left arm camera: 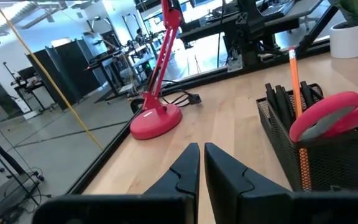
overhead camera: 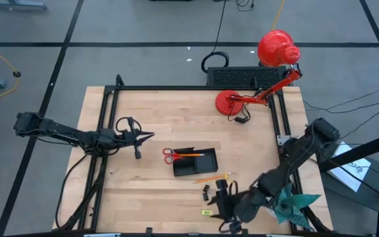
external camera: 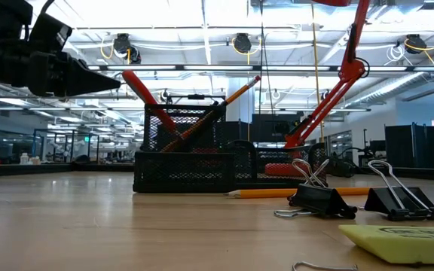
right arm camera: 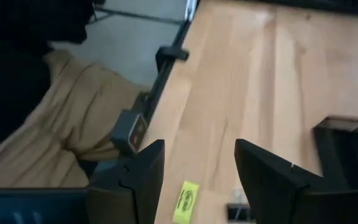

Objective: Pick and place office supplies into organizer
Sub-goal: Put the eraser into the bottom left compartment of the desk organizer

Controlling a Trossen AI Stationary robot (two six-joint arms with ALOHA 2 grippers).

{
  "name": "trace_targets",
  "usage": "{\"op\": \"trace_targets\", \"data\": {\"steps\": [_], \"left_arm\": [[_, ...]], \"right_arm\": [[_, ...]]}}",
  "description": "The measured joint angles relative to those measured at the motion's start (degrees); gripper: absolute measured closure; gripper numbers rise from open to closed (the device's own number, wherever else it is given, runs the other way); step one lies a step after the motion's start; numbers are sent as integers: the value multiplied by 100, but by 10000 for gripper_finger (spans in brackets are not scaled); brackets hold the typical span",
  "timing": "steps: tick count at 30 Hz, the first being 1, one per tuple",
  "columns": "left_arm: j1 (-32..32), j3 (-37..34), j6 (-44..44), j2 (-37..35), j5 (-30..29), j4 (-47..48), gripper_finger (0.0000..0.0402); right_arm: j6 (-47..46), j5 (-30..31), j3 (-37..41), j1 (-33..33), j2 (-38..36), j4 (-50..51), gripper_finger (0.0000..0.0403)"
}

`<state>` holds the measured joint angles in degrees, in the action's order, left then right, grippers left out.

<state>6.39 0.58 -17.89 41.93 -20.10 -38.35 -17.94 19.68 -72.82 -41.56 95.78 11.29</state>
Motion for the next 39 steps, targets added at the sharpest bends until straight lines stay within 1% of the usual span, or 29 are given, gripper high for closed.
{"op": "trace_targets", "data": {"steps": [2, 6, 7, 12, 15, 19, 24, 27, 30, 37, 39], "left_arm": [[0, 0, -10, 2, 2, 10, 371], [0, 0, -59, 1, 2, 9, 371], [0, 0, -76, 1, 1, 9, 371], [0, 2, -152, 2, 2, 10, 371], [0, 2, -315, 2, 1, 9, 371], [0, 2, -433, 2, 1, 9, 371], [0, 2, -439, 2, 2, 9, 371], [0, 2, -431, 2, 2, 9, 371], [0, 2, -395, 1, 2, 7, 371], [0, 2, -184, 2, 7, 18, 371], [0, 2, -144, 1, 7, 61, 371]], "right_arm": [[-138, 66, 17, -1, 178, -2, 215], [-288, 434, 31, 42, 601, -29, 214], [-319, 427, 33, 64, 713, -38, 214], [-746, -44, 35, 197, 1193, -92, 213], [-1069, -88, 35, 254, 1359, -131, 213], [-1288, -251, 35, 293, 1408, -208, 215], [-1581, -600, 35, 211, 1411, -202, 215], [-1605, -608, 35, 79, 1471, -232, 215], [-1565, -337, 46, -21, 1597, -96, 215], [-1377, -206, 44, 3, 1927, -102, 216], [-1325, -286, 44, 9, 1988, -108, 216]]}}
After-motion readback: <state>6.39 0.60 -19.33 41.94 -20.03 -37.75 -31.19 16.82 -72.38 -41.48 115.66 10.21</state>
